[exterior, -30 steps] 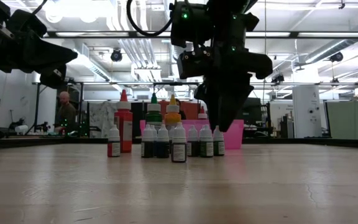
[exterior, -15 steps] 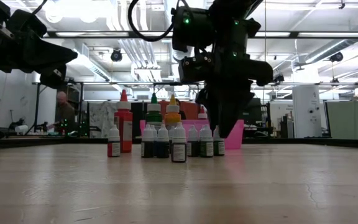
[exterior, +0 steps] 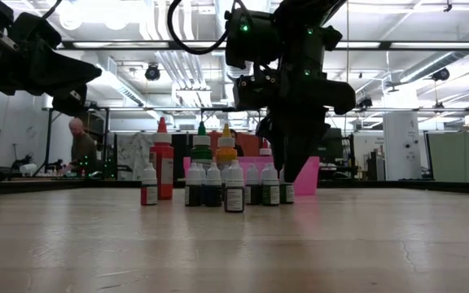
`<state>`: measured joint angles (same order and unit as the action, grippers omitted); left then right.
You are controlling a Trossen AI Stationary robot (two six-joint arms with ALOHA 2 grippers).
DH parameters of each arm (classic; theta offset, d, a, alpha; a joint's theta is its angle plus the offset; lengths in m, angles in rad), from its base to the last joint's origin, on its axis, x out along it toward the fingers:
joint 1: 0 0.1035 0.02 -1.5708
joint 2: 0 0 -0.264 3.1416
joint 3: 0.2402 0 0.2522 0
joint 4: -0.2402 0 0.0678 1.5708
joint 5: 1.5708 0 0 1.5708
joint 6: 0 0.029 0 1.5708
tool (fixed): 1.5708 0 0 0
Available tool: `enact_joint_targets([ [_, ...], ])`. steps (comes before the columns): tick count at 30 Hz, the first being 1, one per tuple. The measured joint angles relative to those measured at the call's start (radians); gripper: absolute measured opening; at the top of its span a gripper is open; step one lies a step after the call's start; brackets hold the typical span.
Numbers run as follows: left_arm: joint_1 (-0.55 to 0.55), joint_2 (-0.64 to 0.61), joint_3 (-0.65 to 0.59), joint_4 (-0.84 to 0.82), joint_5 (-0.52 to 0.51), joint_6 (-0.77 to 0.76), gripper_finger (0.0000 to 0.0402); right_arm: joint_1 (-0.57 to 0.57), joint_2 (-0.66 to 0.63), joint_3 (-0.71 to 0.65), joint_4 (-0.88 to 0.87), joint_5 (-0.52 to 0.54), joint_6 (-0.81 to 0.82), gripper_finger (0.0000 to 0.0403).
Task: Pick & Place food coloring
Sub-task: Put the small green food coloring bottle into the pink bin
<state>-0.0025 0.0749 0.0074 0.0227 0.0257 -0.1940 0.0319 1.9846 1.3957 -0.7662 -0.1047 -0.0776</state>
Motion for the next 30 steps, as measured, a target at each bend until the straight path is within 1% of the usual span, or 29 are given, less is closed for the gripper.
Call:
enact_joint_targets([
  [13, 0.0, 0.0, 0.0, 0.0, 0.0, 0.0, 0.0, -0.002, -0.001, -0.005, 0.003, 0.0, 0.0, 0.0057],
  [16, 0.0, 0.0, 0.0, 0.0, 0.0, 0.0, 0.0, -0.002, -0.008, -0.005, 0.002, 0.0, 0.0, 0.0052],
  [21, 0.0, 0.0, 0.0, 0.0, 0.0, 0.0, 0.0, -0.007, -0.042, 0.01, -0.025, 0.0, 0.0, 0.0057],
  [30, 0.0, 0.0, 0.0, 0.0, 0.0, 0.0, 0.0, -0.04, -0.155, 0.052, -0.124, 0.001, 0.021, 0.0057],
])
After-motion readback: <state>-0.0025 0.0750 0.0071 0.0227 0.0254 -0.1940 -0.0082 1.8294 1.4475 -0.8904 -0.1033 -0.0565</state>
